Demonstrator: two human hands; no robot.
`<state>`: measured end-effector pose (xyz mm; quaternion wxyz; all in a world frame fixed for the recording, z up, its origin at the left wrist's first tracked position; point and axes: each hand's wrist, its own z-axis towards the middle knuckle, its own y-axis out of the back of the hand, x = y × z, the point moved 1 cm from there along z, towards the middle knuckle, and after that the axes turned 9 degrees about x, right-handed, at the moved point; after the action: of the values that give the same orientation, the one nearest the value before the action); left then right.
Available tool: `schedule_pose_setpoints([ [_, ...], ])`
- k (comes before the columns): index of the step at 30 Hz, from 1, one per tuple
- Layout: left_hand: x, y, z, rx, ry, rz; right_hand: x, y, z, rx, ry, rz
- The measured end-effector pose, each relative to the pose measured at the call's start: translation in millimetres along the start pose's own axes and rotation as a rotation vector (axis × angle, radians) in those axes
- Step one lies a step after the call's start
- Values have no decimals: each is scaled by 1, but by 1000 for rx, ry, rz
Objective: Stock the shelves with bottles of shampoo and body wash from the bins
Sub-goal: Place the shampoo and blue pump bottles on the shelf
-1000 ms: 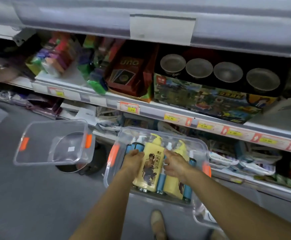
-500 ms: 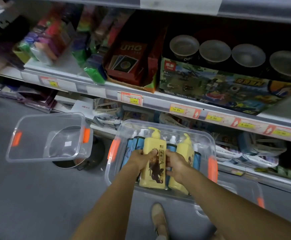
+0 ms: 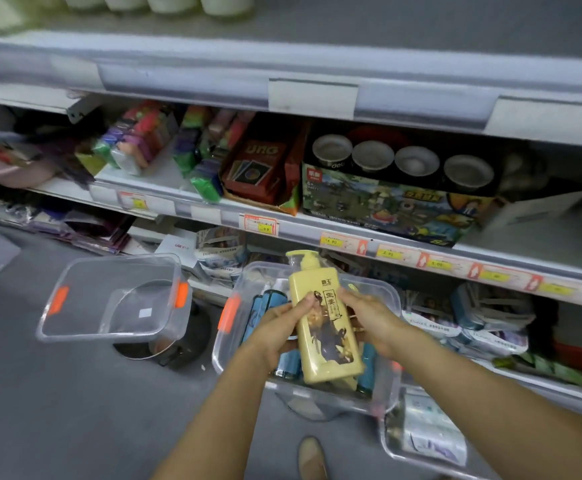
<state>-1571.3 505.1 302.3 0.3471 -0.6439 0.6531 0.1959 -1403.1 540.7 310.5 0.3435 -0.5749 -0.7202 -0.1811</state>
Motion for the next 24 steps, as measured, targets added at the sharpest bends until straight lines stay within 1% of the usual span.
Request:
schedule_pose_setpoints([
  [3,-23,-19,-17,12,-53,54,16,14,-31,-15,63,-1],
  [10,-78,-81,-60,142,-206,230,45,56,-107,-48,242,21],
  [13,-95,-107,-75,194,-257,269,56,70,-141,-85,327,45],
  [18,-120,-150,-88,284,-313,330,63,92,-191,-164,451,-10],
  [24,-139,-211,-99,379,-370,486,66,131,-242,-274,520,-77],
])
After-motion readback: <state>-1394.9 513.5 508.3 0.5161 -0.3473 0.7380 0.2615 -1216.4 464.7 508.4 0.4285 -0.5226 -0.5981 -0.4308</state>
